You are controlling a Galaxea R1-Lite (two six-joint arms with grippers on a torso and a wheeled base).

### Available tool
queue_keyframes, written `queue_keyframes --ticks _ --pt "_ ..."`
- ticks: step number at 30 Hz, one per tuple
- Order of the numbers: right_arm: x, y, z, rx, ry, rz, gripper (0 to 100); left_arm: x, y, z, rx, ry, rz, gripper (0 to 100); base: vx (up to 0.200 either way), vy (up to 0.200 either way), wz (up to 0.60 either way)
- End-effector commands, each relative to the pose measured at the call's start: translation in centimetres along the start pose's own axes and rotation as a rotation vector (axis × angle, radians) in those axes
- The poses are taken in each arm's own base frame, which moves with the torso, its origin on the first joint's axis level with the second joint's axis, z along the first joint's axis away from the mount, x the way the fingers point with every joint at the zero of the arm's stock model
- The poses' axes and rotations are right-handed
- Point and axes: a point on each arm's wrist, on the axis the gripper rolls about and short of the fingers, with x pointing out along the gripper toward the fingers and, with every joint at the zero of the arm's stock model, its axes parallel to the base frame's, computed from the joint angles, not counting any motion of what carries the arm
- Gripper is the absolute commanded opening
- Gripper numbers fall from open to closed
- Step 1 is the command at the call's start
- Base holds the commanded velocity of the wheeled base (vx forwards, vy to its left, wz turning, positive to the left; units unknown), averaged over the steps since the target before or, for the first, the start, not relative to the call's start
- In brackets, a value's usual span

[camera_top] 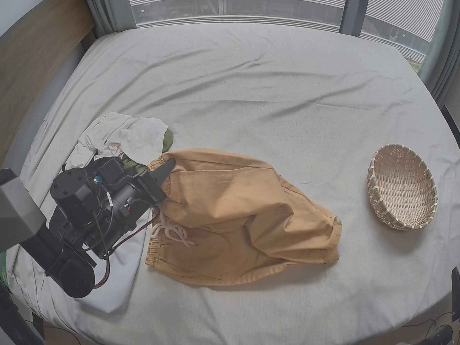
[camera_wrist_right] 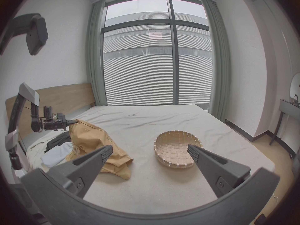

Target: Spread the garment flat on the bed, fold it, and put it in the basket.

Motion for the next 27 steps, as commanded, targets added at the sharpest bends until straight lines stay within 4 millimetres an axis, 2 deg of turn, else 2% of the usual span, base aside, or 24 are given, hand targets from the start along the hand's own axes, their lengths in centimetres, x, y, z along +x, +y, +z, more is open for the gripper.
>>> queue_keyframes --ticks 1,3,5,6,7,10,11,12,13,14,18,20,27 --pt "2.0 -0.1 1.1 0.051 0.15 0.105 100 -0.5 0.0 0.0 0.0 0.004 0.005 0 0.0 0.0 0.0" --pt "2.5 -0.1 1.6 0.076 0.179 0.128 100 -0.5 -0.1 0.0 0.0 0.006 0.004 0 0.0 0.0 0.0" --pt "3.5 -0.1 3.1 0.149 0.196 0.169 100 -0.5 -0.1 0.0 0.0 0.005 0.003 0 0.0 0.0 0.0" --pt "3.5 -0.1 3.1 0.149 0.196 0.169 100 -0.5 -0.1 0.0 0.0 0.005 0.003 0 0.0 0.0 0.0" --pt "4.5 0.1 4.6 0.24 0.225 0.215 100 -0.5 -0.1 0.0 0.0 0.004 0.002 0 0.0 0.0 0.0" --pt "6.0 0.5 6.3 0.361 0.281 0.303 100 -0.7 -0.2 0.2 0.002 -0.001 0.001 0 0.0 0.0 0.0" --pt "6.0 0.5 6.3 0.361 0.281 0.303 100 -0.7 -0.2 0.2 0.002 -0.001 0.001 0 0.0 0.0 0.0" --pt "7.6 0.7 6.8 0.399 0.331 0.313 100 -0.7 -0.2 0.2 0.002 -0.001 0.001 0 0.0 0.0 0.0" --pt "7.7 0.7 6.8 0.402 0.334 0.312 100 -0.7 -0.2 0.2 0.001 -0.001 0.001 0 0.0 0.0 0.0" --pt "9.4 1.0 6.9 0.429 0.393 0.307 100 -0.6 -0.2 0.2 0.001 -0.003 0.001 0 0.0 0.0 0.0" --pt "12.8 1.4 6.5 0.448 0.46 0.29 100 -0.6 -0.2 0.2 -0.001 -0.002 0.002 0 0.0 0.0 0.0" --pt "15.1 1.8 5.7 0.452 0.501 0.277 100 -0.7 -0.1 0.1 -0.003 0.004 0.005 0 0.0 0.0 0.0" --pt "21.0 2.6 2.6 0.553 0.586 0.234 100 -0.5 -0.1 0.1 -0.003 0.001 0.004 0 0.0 0.0 0.0"
